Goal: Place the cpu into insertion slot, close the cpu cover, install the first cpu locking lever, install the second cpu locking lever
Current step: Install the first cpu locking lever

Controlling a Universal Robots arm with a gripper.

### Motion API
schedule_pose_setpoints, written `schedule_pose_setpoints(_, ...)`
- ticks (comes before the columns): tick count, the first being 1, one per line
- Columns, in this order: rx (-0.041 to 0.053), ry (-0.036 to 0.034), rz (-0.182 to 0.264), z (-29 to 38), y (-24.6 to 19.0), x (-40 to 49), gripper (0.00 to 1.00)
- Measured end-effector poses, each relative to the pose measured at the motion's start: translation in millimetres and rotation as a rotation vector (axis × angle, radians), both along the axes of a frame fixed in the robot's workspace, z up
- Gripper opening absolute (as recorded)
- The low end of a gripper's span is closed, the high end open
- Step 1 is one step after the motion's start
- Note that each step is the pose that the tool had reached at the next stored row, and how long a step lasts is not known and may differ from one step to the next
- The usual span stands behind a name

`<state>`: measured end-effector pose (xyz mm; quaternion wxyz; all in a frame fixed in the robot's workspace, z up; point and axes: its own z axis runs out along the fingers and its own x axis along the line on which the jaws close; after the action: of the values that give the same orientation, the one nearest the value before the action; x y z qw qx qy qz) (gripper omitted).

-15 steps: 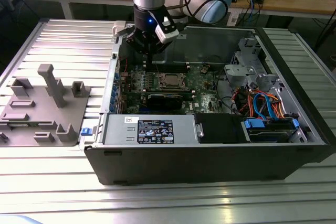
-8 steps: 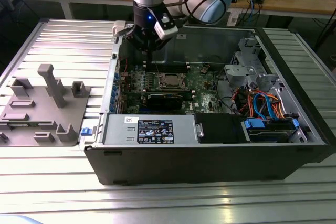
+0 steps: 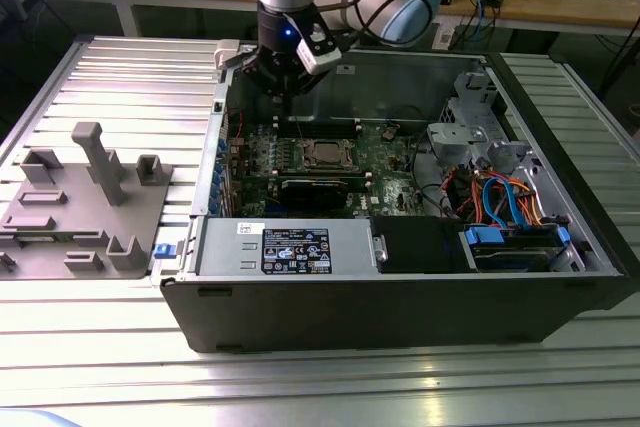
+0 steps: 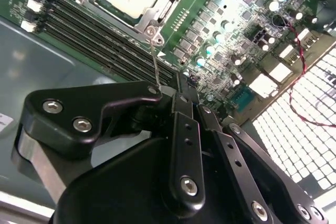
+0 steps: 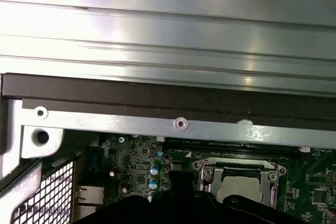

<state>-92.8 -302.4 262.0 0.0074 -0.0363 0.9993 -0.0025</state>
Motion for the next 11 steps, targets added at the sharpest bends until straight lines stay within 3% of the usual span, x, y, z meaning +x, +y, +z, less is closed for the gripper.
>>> schedule_pose_setpoints(11,0.0003,0.0022,0.0,0.0,0.3,16.9,0.11)
